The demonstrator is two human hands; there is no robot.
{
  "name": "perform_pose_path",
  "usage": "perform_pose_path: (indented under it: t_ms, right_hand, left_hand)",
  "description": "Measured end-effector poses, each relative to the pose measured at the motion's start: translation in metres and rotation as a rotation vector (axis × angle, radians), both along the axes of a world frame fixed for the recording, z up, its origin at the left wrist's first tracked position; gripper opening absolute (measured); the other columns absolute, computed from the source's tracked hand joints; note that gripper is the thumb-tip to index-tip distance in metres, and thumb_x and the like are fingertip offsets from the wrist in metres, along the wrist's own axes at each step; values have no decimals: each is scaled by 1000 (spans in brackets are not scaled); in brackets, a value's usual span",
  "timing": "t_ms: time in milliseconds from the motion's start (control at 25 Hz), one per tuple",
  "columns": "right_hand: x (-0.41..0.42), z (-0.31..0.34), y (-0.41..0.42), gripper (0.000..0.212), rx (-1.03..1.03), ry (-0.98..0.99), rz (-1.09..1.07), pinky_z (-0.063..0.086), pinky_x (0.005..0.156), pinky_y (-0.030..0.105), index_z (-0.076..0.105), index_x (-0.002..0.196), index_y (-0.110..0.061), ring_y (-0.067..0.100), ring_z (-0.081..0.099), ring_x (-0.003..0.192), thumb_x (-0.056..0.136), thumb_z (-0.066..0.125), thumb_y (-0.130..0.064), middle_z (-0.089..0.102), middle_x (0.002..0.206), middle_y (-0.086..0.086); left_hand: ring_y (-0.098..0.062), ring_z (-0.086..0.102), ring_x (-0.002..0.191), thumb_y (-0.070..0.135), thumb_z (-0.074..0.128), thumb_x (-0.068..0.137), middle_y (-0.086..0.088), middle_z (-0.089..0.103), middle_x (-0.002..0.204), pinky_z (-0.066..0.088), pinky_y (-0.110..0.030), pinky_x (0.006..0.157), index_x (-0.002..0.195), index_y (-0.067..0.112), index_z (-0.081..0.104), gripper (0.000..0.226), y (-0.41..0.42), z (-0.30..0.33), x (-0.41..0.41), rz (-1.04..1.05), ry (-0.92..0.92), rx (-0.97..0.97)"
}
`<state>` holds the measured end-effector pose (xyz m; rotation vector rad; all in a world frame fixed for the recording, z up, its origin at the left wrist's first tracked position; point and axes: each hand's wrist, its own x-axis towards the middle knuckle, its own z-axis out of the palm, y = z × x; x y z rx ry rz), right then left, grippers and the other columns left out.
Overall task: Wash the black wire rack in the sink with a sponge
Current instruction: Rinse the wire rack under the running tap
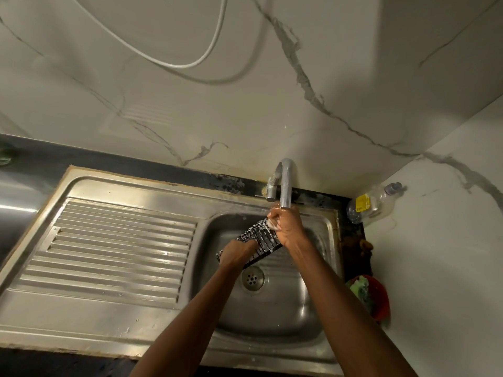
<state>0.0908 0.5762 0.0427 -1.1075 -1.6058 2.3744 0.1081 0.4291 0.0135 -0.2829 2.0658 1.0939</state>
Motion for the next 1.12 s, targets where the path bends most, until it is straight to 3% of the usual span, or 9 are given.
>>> perform_pose_path:
  t_ms: [120, 200, 240, 280, 440, 600, 760, 880, 1120]
  right_hand:
    - [-2, 2, 6, 28, -56, 132, 24, 26, 39, 19, 57, 72, -10, 7, 32, 39, 83, 50, 15, 43, 50, -5]
    - [-5, 3, 7, 17, 75, 112, 108, 39, 44, 22, 65, 85, -11, 12, 48, 49, 92, 58, 3, 54, 61, 1]
    - [-6, 2, 7, 6, 131, 88, 154, 50, 51, 26, 66, 96, -4, 18, 60, 58, 96, 60, -3, 63, 70, 8]
    - [-7, 0, 11, 17, 153, 60, 209, 58, 62, 31, 64, 106, 7, 25, 68, 70, 100, 58, -8, 69, 81, 16]
    - [-11, 11, 24, 35, -18, 82, 575, 58, 93, 45, 58, 117, 24, 44, 69, 105, 104, 50, -8, 66, 114, 37]
    - [-17, 15, 14, 25, -71, 60, 454, 62, 67, 36, 67, 89, 7, 31, 73, 73, 99, 62, -16, 72, 83, 22]
    - [-27, 7, 1, 33, -218, 52, 200, 29, 35, 17, 53, 63, -15, 8, 38, 34, 93, 61, -3, 45, 47, -3]
    - [-29, -3, -6, 42, -282, 109, 111, 20, 33, 16, 43, 49, -15, 7, 24, 30, 80, 41, 12, 37, 42, -6]
    - [-27, -1, 0, 49, -400, 229, -72, 25, 38, 20, 56, 53, -16, 9, 27, 34, 93, 30, -3, 40, 46, -3]
  left_hand:
    - [-25, 69, 88, 45, 60, 88, -11, 72, 99, 56, -33, 80, 99, 8, 71, 40, 3, -1, -5, -40, 16, -19]
    - [-29, 71, 93, 49, 60, 83, -13, 74, 103, 60, -37, 85, 102, 8, 73, 47, 2, 1, -8, -42, 10, -12]
    - [-29, 71, 94, 51, 59, 80, -14, 75, 104, 61, -38, 86, 102, 9, 74, 50, 0, 0, -11, -48, 6, -9]
    - [-30, 71, 95, 52, 58, 80, -14, 75, 105, 60, -37, 85, 104, 9, 74, 52, -1, 0, -13, -63, 7, -9]
    - [-30, 69, 95, 44, 53, 95, -15, 71, 108, 55, -34, 82, 109, 7, 71, 44, -6, -3, -19, -90, 16, -27]
    - [-28, 69, 94, 50, 56, 88, -12, 71, 105, 58, -35, 85, 105, 11, 70, 46, -12, -8, -21, -55, 12, -56]
    - [-27, 67, 91, 60, 54, 74, -13, 73, 105, 51, -31, 72, 100, 9, 72, 60, -21, -8, -27, -61, 22, -81]
    - [-26, 68, 91, 63, 51, 64, -12, 73, 103, 47, -29, 70, 100, 9, 74, 69, -23, -8, -31, -51, 14, -77]
    - [-24, 71, 88, 60, 55, 67, -8, 74, 97, 62, -39, 86, 99, 11, 72, 60, -11, -15, -35, -46, 7, -101]
